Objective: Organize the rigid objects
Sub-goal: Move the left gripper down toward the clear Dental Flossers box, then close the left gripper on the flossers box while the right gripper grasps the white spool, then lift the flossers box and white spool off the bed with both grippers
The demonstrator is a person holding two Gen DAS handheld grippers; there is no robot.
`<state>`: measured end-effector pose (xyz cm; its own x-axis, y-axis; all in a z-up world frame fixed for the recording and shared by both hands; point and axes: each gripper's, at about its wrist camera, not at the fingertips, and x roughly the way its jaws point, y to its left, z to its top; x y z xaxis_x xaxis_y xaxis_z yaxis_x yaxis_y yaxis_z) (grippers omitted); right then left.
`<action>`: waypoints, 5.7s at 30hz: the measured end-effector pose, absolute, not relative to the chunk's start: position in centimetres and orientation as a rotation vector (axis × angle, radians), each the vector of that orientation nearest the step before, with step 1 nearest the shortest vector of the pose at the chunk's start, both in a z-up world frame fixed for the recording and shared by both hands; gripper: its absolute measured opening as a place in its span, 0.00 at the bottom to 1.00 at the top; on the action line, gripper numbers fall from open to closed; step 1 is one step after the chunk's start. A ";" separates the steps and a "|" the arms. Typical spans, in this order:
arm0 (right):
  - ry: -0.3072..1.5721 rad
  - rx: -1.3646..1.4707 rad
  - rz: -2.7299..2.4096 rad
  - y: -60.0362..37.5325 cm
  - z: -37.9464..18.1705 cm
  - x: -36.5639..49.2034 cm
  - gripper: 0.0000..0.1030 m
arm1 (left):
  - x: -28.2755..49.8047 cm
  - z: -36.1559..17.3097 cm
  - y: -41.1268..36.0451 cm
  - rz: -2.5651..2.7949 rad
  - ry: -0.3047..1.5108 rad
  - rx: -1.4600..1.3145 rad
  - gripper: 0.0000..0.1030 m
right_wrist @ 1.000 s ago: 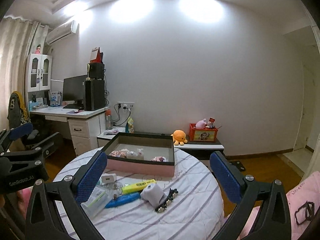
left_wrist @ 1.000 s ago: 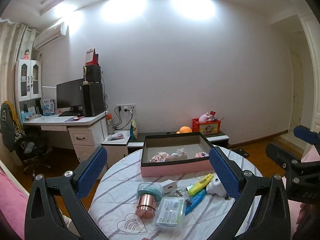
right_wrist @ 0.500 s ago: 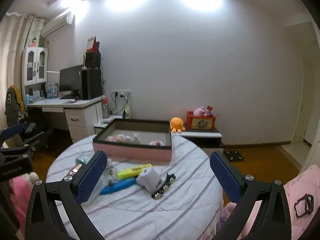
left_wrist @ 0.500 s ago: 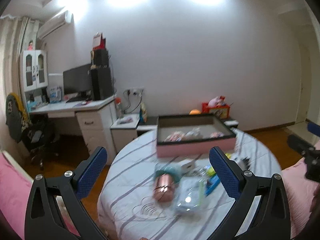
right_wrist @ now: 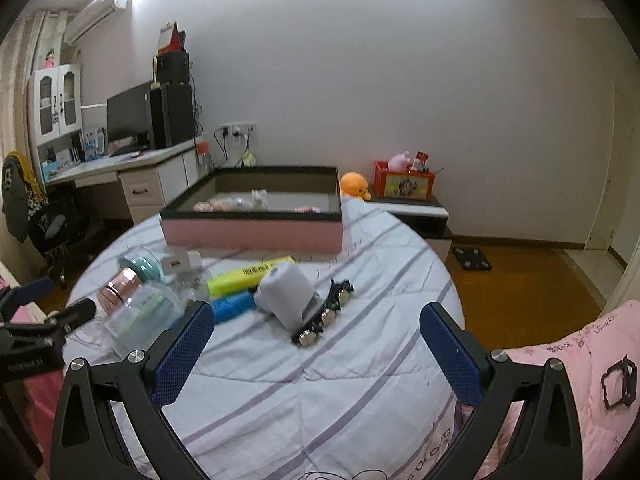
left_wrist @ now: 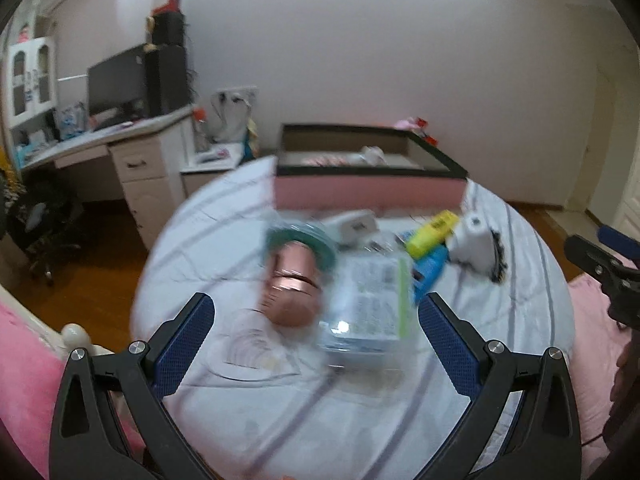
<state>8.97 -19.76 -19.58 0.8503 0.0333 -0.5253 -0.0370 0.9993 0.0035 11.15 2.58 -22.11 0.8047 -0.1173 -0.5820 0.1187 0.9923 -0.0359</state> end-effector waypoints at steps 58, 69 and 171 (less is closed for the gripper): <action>0.784 0.105 0.225 -19.3 -25.0 20.6 0.59 | 16.5 -22.6 0.1 -0.200 0.671 0.054 0.61; 0.786 0.096 0.221 -19.0 -25.0 19.7 0.57 | 16.1 -21.9 0.0 -0.209 0.663 0.065 0.61; 0.712 0.128 0.346 -17.7 -24.1 16.1 0.50 | 16.8 -22.2 0.9 -0.229 0.705 0.013 0.49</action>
<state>16.10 -17.72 -24.14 0.7032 0.3533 -0.6170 -0.2670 0.9355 0.2314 16.82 0.93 -22.23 0.7379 -0.2038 -0.6434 0.2127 0.9750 -0.0649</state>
